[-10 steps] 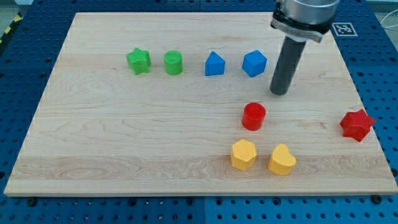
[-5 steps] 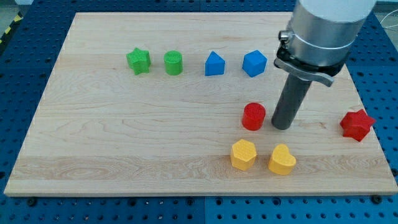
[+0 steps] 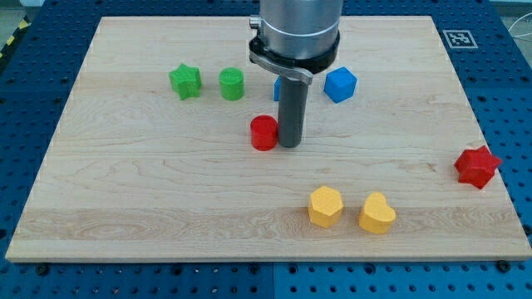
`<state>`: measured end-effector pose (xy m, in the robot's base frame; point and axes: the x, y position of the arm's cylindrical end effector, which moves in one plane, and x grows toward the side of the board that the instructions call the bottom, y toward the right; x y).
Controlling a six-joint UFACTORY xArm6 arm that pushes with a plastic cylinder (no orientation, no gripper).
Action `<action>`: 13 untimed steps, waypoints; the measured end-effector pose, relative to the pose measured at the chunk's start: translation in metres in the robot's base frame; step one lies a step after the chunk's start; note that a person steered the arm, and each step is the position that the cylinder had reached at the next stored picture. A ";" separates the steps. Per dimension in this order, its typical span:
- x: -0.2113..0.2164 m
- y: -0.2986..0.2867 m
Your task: Slide the red circle towards the center left
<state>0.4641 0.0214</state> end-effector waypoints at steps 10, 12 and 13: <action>0.016 -0.037; 0.026 -0.078; 0.026 -0.095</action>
